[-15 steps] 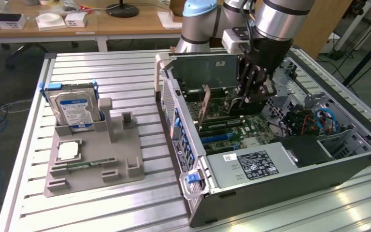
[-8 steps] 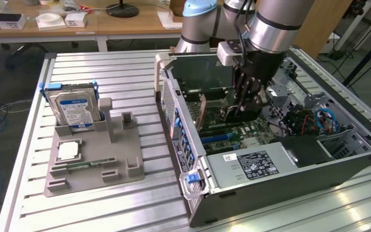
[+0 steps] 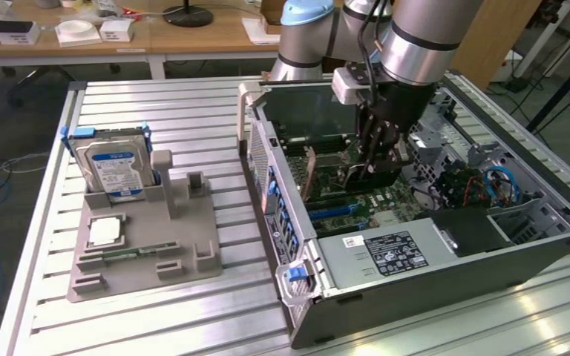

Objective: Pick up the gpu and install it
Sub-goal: 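Insert the gpu into the slot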

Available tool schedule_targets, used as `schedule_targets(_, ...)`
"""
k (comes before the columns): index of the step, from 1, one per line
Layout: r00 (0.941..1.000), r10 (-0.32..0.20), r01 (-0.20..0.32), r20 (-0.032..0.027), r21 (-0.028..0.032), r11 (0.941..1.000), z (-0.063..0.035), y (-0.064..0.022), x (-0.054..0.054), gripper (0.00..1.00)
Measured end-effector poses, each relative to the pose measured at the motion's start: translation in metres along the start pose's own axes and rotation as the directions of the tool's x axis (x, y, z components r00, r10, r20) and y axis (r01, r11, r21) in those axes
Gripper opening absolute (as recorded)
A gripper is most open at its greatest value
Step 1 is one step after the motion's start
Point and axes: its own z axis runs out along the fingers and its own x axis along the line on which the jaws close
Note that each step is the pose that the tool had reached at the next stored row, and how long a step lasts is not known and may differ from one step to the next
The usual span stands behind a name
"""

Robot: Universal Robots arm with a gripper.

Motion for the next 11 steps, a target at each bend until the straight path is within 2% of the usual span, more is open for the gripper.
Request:
schedule_targets(6,1.0000,0.000,0.000,0.0001,-0.0002,1.0000,0.0033,0.0000,0.000,0.26)
schedule_targets(11,1.0000,0.000,0.000,-0.0014,-0.0016,1.0000,0.0111,0.0004,0.000,0.26)
